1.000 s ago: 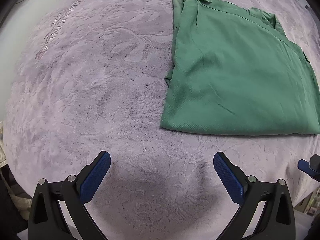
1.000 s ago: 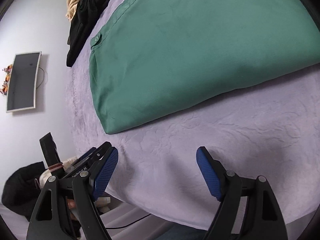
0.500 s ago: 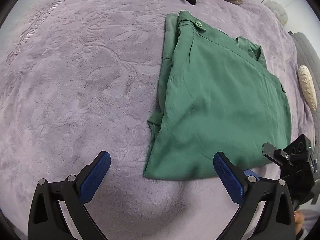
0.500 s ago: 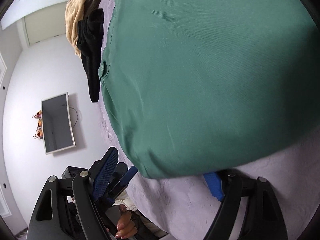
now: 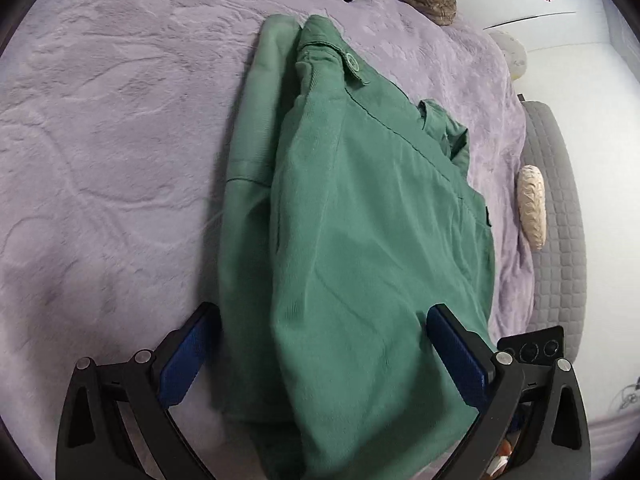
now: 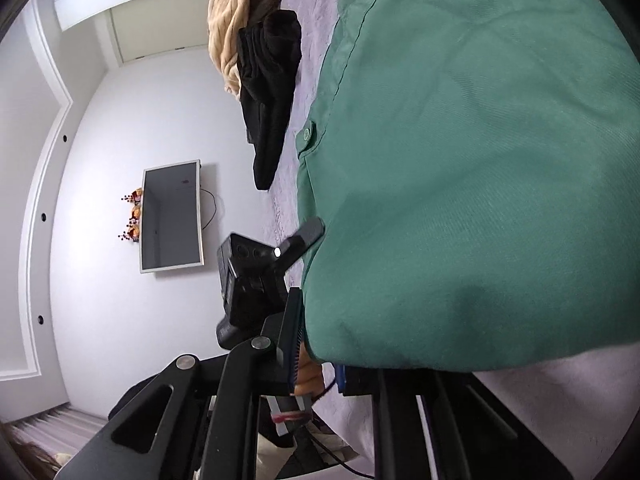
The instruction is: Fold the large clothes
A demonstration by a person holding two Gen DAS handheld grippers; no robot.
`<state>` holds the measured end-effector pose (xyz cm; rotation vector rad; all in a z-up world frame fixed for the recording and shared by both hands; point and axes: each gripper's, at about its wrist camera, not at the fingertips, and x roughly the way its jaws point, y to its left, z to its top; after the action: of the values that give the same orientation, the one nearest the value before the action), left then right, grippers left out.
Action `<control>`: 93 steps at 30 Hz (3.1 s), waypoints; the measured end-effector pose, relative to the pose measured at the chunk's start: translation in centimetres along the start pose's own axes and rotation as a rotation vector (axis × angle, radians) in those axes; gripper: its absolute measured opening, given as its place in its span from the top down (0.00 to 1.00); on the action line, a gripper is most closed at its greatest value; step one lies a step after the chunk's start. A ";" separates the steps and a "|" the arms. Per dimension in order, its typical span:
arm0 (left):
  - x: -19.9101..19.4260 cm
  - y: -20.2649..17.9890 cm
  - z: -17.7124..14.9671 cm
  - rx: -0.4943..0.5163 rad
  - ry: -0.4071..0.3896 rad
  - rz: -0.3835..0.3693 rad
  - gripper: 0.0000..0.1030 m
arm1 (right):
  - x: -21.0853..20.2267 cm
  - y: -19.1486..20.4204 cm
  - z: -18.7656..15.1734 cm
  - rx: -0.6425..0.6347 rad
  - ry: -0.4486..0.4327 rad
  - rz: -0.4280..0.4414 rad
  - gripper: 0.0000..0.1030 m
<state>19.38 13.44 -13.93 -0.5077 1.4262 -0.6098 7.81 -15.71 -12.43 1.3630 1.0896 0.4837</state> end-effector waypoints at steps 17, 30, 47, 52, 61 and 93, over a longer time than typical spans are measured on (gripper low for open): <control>1.7 -3.6 0.9 0.037 -0.029 0.196 0.86 | -8.4 -0.9 4.2 -0.309 -0.066 -0.655 0.87; 2.3 -22.5 1.2 0.334 -0.139 0.098 0.86 | -12.0 -5.1 3.6 -0.140 -0.117 -0.348 0.84; 27.5 -36.8 -7.1 0.824 0.081 0.448 0.58 | -22.4 -11.2 1.7 0.093 -0.308 -0.160 0.84; 26.5 -39.8 -9.0 0.849 0.066 0.267 0.30 | -25.5 -11.8 0.4 0.097 -0.335 -0.186 0.80; 14.9 -35.6 -4.4 0.661 -0.248 0.303 0.05 | -29.3 -7.5 0.4 -0.027 -0.452 -0.232 0.22; 15.1 -25.2 -5.4 0.562 -0.144 0.533 0.05 | -32.7 -1.7 7.4 -0.226 -0.452 -0.501 0.27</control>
<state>12.45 -15.28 -9.16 0.2660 1.1199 -0.4949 -1.70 -46.83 -4.12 0.8950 0.9202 -0.0706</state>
